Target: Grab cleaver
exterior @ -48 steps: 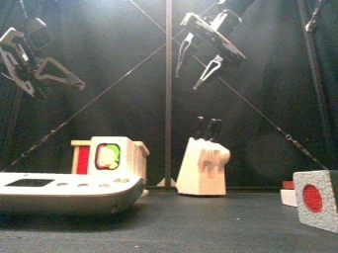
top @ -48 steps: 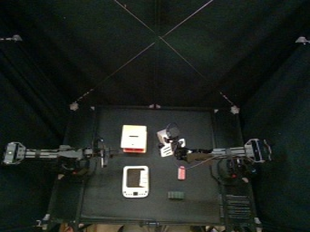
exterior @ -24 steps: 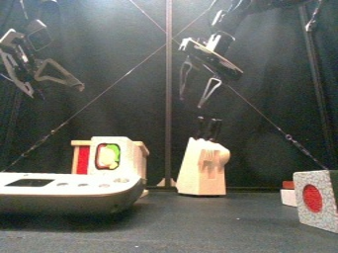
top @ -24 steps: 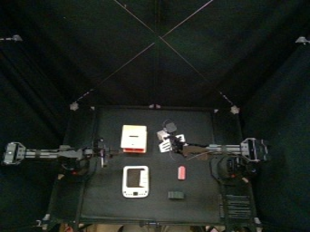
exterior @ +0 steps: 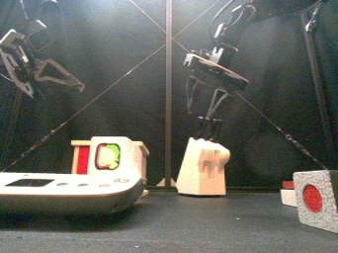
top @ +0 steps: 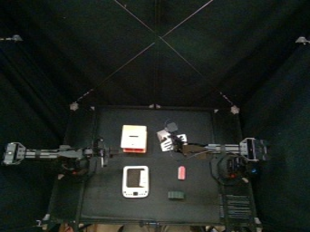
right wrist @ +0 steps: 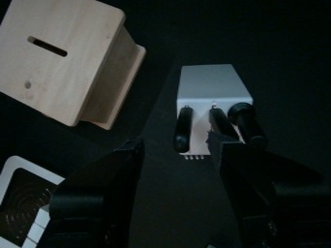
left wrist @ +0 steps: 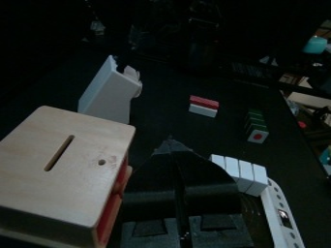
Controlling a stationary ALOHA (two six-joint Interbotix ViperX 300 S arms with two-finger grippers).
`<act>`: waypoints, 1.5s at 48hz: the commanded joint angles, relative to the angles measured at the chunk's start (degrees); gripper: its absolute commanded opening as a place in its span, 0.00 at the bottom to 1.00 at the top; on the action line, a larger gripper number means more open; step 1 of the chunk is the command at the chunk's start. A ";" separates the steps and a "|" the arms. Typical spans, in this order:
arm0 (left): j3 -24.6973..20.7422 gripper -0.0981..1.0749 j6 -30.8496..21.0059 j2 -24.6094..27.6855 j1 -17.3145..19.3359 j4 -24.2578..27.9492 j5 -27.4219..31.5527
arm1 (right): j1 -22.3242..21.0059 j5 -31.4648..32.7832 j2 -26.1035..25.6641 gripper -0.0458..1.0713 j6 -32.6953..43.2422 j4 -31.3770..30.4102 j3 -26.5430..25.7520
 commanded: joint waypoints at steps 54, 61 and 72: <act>-0.44 0.08 0.09 0.09 0.70 0.00 -0.26 | -2.46 -0.44 3.16 0.57 0.00 -0.53 -0.97; -0.44 0.08 0.09 0.18 0.79 0.00 -0.26 | -2.46 -0.35 3.60 0.57 0.00 -0.53 -1.32; -0.44 0.08 0.09 0.09 0.70 0.00 -0.26 | -2.55 0.09 3.69 0.57 0.00 -0.53 -1.67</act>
